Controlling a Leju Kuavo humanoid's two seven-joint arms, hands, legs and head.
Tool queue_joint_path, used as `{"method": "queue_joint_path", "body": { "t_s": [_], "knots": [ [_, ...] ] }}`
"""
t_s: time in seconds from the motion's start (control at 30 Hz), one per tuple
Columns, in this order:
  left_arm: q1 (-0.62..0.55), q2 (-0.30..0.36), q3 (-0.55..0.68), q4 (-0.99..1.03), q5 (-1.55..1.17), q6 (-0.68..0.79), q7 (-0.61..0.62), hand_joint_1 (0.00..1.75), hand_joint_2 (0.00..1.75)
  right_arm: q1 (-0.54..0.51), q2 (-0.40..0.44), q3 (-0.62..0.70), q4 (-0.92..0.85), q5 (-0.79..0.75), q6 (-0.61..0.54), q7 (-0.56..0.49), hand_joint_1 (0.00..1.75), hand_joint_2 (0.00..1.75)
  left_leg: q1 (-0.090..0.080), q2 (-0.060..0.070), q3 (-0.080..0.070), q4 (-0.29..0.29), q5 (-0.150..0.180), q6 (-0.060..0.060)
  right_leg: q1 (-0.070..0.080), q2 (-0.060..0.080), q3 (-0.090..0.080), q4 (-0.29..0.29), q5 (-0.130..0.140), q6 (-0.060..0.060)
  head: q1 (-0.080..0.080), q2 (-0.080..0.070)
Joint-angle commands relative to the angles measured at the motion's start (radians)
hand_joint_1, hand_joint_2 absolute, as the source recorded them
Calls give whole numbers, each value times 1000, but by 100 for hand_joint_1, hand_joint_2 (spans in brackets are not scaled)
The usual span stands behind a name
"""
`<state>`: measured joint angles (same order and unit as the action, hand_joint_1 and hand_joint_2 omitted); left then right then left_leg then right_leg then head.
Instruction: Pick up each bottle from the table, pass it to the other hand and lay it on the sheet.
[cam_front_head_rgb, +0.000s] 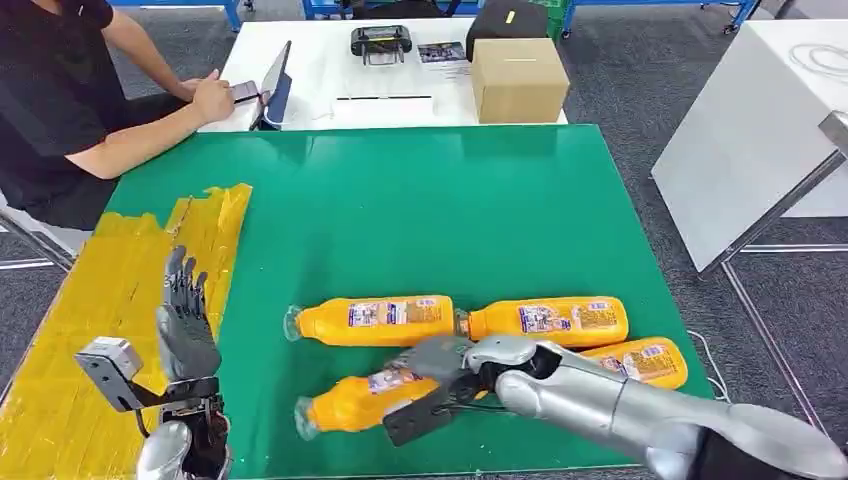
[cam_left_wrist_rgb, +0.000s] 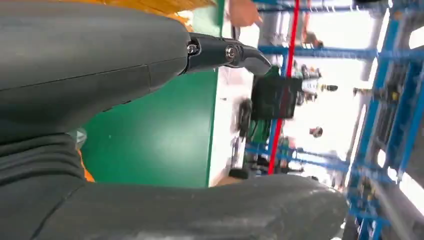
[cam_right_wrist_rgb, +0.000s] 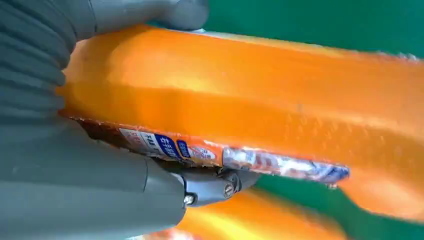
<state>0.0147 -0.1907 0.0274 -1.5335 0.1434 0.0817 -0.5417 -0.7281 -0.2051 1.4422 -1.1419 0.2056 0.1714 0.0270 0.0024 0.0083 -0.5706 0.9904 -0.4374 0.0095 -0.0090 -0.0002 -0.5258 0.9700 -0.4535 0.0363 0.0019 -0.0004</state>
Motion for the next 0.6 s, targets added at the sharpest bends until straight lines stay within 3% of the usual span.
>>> {"method": "queue_joint_path", "body": {
  "t_s": [0.03, 0.1, 0.17, 0.2, 0.27, 0.3, 0.33, 0.47, 0.57, 0.6],
  "knots": [
    [-29, -55, 137, -53, 138, 249, 62, 0, 175, 357, 170, -529, -106, -11, -253, -190, 175, 175, 2, -3, 0, -1, 0, -1, 2, -2, 0, -1, 0, -1, -1, 0],
    [-29, -49, 148, -67, 191, 333, 101, 0, 175, 422, 181, -609, -217, 32, -247, -182, 175, 175, 3, -7, -2, 1, -1, -1, 3, -6, 0, -1, -2, -1, 0, 0],
    [-19, -25, 137, -75, 268, 326, 143, 0, 175, 462, 197, -671, -283, 64, -263, -230, 175, 175, 4, -7, -2, 1, -1, -1, 4, -5, 0, 0, -2, -1, 0, 0],
    [-8, -20, 134, -83, 310, 308, 166, 0, 0, 481, 210, -702, -309, 78, -282, -256, 175, 175, 3, -7, -2, 1, -1, -1, 3, -5, -1, 0, -2, -1, 0, 0],
    [15, -8, 126, -100, 350, 270, 175, 0, 0, 505, 222, -736, -337, 84, -290, -279, 175, 175, 3, -7, -4, 1, -1, -1, 3, -5, -2, 0, -2, -1, 0, 0],
    [30, -32, 140, -136, 340, 229, 70, 0, 0, 498, 225, -739, -331, 90, -282, -290, 175, 175, 3, -7, -4, 0, 0, -1, 2, -5, -3, 0, -2, -1, 0, 0],
    [45, -33, 136, -156, 305, 222, 38, 0, 175, 489, 230, -739, -319, 78, -266, -306, 175, 175, 3, -7, -4, 1, -1, -1, 3, -5, -2, 0, -2, -1, 0, 0],
    [72, -42, 153, -179, 278, 233, 55, 0, 175, 487, 247, -745, -298, 73, -257, -330, 175, 175, 3, -3, -3, 1, -2, -1, 3, -1, -1, -1, -1, -1, 1, 0],
    [89, -1, 111, -158, 159, 235, 49, 0, 175, 498, 247, -747, -308, 77, -261, -342, 175, 175, 2, -6, -4, 0, 0, -1, 1, -5, -2, -1, -1, -1, 1, 0],
    [102, 24, 77, -161, 133, 113, -3, 0, 175, 497, 243, -746, -311, 78, -261, -353, 175, 175, 3, -7, -2, 0, -1, -1, 2, -5, 0, -2, -2, -2, 0, 0]
  ]
}}
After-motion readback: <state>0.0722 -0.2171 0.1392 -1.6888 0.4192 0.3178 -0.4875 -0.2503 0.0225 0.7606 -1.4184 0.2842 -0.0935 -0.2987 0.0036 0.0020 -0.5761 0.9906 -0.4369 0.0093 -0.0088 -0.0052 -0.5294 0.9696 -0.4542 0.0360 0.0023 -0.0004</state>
